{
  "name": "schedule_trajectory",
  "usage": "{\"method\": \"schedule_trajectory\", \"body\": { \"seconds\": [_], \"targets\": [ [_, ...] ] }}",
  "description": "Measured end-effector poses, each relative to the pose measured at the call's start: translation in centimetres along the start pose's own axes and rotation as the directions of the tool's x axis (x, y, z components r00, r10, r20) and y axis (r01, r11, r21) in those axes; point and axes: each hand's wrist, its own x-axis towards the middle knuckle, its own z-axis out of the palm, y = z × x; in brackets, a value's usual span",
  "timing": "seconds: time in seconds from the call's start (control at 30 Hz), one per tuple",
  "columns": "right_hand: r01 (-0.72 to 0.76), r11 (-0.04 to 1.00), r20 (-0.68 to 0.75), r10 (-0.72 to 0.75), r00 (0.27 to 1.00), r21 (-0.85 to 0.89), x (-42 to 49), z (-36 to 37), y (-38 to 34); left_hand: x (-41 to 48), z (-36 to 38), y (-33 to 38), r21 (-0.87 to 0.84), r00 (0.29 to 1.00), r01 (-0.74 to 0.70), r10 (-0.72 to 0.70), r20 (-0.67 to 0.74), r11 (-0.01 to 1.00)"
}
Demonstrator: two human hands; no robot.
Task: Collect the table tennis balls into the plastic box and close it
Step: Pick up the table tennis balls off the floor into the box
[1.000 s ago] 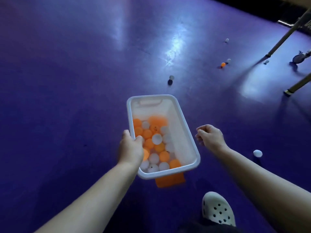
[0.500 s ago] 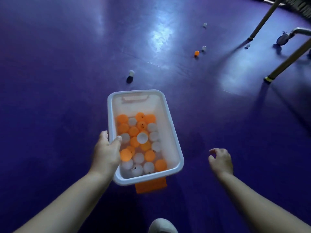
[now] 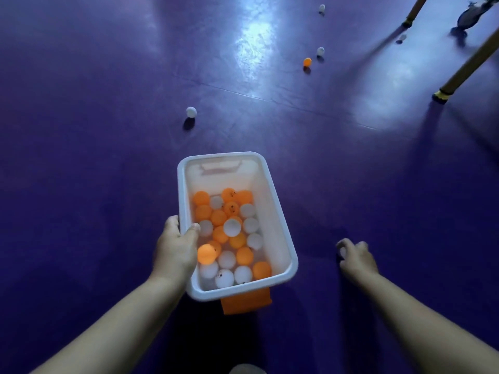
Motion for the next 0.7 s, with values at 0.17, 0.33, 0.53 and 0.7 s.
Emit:
{"method": "schedule_trajectory", "body": {
  "seconds": [0.17, 0.33, 0.53, 0.7],
  "targets": [
    [0.374, 0.802, -0.335, -0.232, 0.913, 0.466, -2.7, -2.2, -7.1, 0.8, 0.3, -0.5, 0.018, 1.000, 0.008, -0.008, -0.003, 1.000],
    [0.752, 0.521, -0.473, -0.586, 0.659, 0.403, -5.4, -4.7, -13.6, 1.4, 0.7, 0.0, 0.061, 1.000, -0.015, 0.017, -0.025, 0.998],
    [0.611, 0.678, -0.387, -0.478, 0.789, 0.408, -2.3, -6.4, -16.5, 2.9, 1.1, 2.7, 0.098, 0.997, -0.038, 0.044, -0.062, 0.994],
    [0.423, 0.753, -0.081, -0.446, 0.891, 0.505, -0.2, -9.0, -17.9, 5.2, 1.7, 7.5, 0.268, 0.988, -0.075, 0.108, -0.111, 0.961]
  ]
}}
